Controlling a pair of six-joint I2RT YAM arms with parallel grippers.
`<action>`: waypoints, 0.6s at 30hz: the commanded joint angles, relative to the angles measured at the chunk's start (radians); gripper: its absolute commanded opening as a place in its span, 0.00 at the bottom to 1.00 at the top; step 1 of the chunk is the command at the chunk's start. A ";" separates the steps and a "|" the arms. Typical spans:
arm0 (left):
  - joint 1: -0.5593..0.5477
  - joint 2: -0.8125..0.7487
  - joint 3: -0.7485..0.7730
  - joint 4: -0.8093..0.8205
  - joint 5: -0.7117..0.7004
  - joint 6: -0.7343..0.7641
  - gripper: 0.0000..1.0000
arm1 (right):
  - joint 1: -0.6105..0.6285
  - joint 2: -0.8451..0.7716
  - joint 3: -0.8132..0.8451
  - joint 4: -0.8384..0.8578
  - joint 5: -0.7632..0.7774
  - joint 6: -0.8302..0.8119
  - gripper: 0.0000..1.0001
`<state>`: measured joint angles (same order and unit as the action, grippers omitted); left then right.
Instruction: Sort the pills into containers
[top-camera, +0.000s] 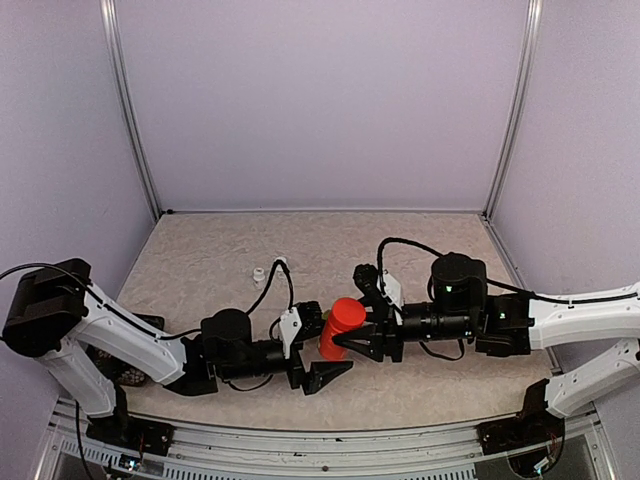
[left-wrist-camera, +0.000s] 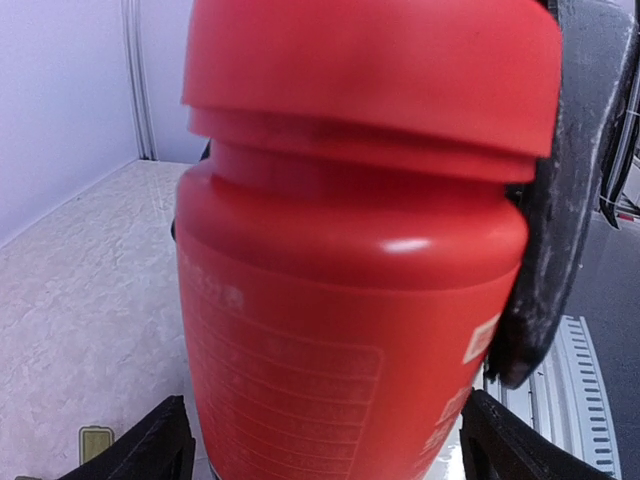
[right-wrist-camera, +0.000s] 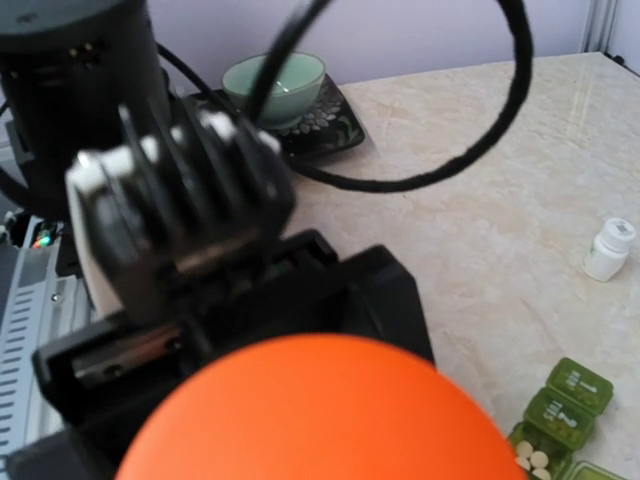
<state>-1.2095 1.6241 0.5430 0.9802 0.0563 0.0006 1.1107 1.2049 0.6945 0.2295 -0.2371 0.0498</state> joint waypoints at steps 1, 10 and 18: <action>0.011 0.013 0.017 0.031 0.031 0.009 0.88 | 0.011 -0.025 0.003 0.021 -0.025 0.016 0.45; 0.018 0.013 0.050 0.018 0.071 0.021 0.67 | 0.011 -0.020 0.000 0.023 -0.030 0.019 0.45; 0.018 0.014 0.050 0.018 0.089 0.013 0.43 | 0.011 -0.021 -0.002 0.021 -0.024 0.019 0.46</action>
<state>-1.1965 1.6302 0.5735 0.9779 0.1192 0.0284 1.1107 1.2018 0.6945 0.2291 -0.2581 0.0757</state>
